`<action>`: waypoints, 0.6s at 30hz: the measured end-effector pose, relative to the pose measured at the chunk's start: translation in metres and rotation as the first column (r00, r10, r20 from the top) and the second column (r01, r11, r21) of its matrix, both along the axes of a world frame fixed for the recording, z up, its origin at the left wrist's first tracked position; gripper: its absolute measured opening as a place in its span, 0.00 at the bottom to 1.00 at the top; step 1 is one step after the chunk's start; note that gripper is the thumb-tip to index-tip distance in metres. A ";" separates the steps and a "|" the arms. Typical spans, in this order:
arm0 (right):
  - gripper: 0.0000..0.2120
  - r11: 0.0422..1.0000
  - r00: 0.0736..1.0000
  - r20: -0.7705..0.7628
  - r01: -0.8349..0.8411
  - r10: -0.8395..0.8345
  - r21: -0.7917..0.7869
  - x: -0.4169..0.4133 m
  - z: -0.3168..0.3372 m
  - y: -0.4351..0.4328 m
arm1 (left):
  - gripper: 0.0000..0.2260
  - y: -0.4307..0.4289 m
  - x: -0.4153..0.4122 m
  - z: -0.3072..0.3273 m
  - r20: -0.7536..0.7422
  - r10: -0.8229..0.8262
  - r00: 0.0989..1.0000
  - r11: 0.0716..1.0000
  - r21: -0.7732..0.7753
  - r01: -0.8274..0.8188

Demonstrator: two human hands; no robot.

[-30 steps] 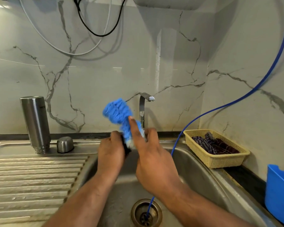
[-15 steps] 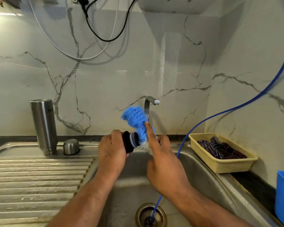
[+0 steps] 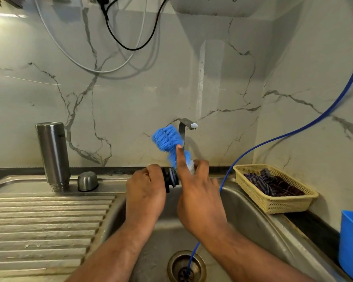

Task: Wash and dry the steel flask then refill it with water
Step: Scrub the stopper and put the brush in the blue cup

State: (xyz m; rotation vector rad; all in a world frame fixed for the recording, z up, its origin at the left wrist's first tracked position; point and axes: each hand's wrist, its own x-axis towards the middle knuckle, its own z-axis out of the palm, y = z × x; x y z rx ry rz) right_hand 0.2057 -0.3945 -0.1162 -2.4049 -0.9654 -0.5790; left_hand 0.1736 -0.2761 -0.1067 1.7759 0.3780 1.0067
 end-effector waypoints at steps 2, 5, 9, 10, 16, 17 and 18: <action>0.55 0.999 0.999 0.014 -0.043 0.043 -0.005 -0.006 -0.003 -0.001 | 0.14 0.005 0.005 -0.002 0.064 0.061 0.996 0.998 -0.018 -0.060; 0.54 0.992 0.992 -0.010 -0.126 0.126 -0.023 -0.009 -0.006 0.001 | 0.14 0.011 0.005 -0.008 0.134 0.106 0.985 0.992 -0.083 -0.095; 0.57 0.995 0.995 -0.008 -0.094 0.095 0.025 -0.002 -0.001 0.000 | 0.16 -0.002 -0.001 -0.005 0.139 0.011 0.990 0.986 -0.169 0.013; 0.56 0.994 0.994 -0.005 -0.114 0.114 0.000 -0.004 -0.006 0.000 | 0.16 0.003 0.004 -0.007 0.150 0.065 0.987 0.986 -0.165 -0.040; 0.54 0.998 0.997 0.041 -0.060 0.059 0.031 -0.001 0.004 0.000 | 0.17 -0.001 0.005 -0.007 0.160 0.001 0.987 0.997 -0.078 0.011; 0.55 0.998 0.997 0.039 -0.067 0.067 0.008 -0.003 0.002 0.000 | 0.17 0.000 0.003 -0.004 0.146 -0.015 0.989 0.988 -0.150 0.037; 0.54 0.995 0.994 0.040 -0.096 0.098 -0.029 -0.007 -0.003 0.000 | 0.16 0.008 0.008 -0.012 0.151 -0.025 0.988 0.984 -0.173 0.052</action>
